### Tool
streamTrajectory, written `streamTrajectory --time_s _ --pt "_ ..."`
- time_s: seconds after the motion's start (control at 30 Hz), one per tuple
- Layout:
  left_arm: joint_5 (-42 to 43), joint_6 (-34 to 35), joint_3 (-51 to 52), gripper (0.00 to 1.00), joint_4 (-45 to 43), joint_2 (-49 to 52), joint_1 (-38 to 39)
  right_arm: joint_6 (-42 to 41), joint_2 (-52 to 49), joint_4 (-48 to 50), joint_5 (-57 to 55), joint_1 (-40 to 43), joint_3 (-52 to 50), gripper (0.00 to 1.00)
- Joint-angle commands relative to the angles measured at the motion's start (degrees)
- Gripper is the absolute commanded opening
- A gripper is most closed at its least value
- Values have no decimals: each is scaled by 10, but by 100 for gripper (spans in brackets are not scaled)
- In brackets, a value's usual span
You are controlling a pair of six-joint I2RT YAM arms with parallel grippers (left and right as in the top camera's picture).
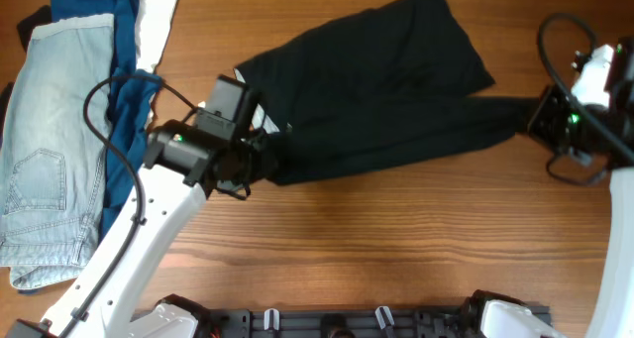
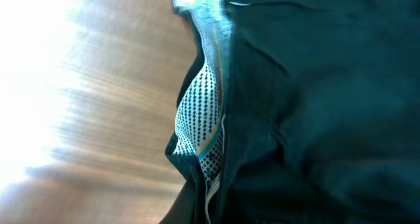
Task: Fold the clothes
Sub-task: 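Fold the leg hems up onto the waistband with both grippers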
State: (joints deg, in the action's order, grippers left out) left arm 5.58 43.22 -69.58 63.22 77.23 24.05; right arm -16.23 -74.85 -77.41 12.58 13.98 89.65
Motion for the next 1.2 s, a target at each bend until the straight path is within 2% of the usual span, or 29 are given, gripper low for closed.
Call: streamTrajectory --time_s 0.0,0.13,0.27,0.47,0.63,0.67,0.83,0.9,0.93,0.97,1.0,1.03,1.07,1.17 --pt "-95 88 2 4 67 -33 31 27 32 -17 -52 5 14 4" --pt "-143 102 2 4 64 -40 38 25 10 4 -79 5 14 4" --pt "-198 102 2 4 29 -15 38 40 -60 29 -76 5 14 4" --pt "-247 102 2 4 -33 87 38 63 -206 158 -49 -17 14 4" --pt "-303 102 2 4 -151 180 35 55 -290 292 -31 -59 14 4" --pt "-323 102 2 4 -196 198 26 55 -308 326 -34 -71 14 4" --pt "-342 101 2 5 -342 218 -10 38 -357 403 -62 -98 14 4" --pt "-342 99 2 8 -405 226 -23 24 -376 428 -62 -98 14 4" --pt "-342 99 2 15 -424 230 -26 23 -383 443 -62 -98 14 4" --pt "-342 99 2 46 -445 236 -28 18 -391 463 -62 -100 14 6" --pt "-342 99 2 100 -464 245 -29 16 -398 492 -60 -102 14 28" --pt "-342 99 2 100 -480 254 -30 16 -403 515 -60 -103 14 71" --pt "-347 95 2 100 -505 269 -33 16 -412 546 -60 -106 14 100" --pt "-344 75 2 100 -542 285 -54 11 -416 605 -58 -109 14 100"
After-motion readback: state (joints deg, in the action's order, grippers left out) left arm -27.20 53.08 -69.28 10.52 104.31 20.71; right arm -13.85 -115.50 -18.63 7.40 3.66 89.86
